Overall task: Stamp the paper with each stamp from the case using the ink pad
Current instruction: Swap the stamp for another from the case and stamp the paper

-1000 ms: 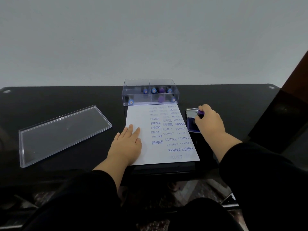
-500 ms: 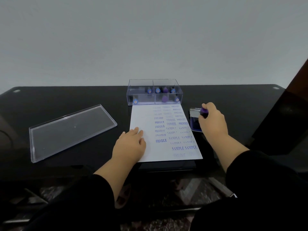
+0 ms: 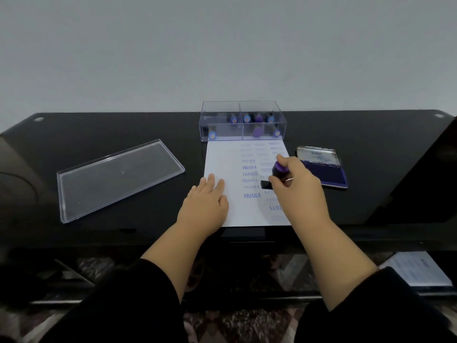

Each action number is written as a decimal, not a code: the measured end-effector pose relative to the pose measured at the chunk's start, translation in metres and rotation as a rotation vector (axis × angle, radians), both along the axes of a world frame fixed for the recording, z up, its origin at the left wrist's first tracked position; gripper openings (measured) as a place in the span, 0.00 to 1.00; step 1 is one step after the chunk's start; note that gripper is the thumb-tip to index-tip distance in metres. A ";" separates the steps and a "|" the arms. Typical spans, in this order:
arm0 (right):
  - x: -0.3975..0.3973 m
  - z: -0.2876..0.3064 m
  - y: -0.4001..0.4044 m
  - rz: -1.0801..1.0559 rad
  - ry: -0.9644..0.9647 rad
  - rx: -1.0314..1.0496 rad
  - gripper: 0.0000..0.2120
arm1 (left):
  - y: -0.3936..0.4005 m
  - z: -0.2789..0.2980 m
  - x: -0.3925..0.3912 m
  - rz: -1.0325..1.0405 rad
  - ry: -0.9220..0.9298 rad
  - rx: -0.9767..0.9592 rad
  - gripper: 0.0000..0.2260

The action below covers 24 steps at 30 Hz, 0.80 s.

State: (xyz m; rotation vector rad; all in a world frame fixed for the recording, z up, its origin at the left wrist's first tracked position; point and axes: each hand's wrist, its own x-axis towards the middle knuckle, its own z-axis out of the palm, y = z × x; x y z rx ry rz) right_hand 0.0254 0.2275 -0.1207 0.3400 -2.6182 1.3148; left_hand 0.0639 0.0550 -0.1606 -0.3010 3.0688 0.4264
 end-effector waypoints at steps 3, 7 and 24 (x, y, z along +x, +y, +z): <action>0.005 0.001 -0.004 0.052 -0.006 0.047 0.19 | 0.000 -0.003 -0.002 0.003 -0.001 0.011 0.23; 0.007 -0.002 -0.008 0.095 0.001 0.110 0.18 | -0.001 -0.002 -0.004 0.012 -0.025 0.012 0.23; 0.016 -0.009 -0.010 0.153 -0.026 0.181 0.19 | -0.004 -0.003 -0.010 0.016 -0.075 -0.010 0.24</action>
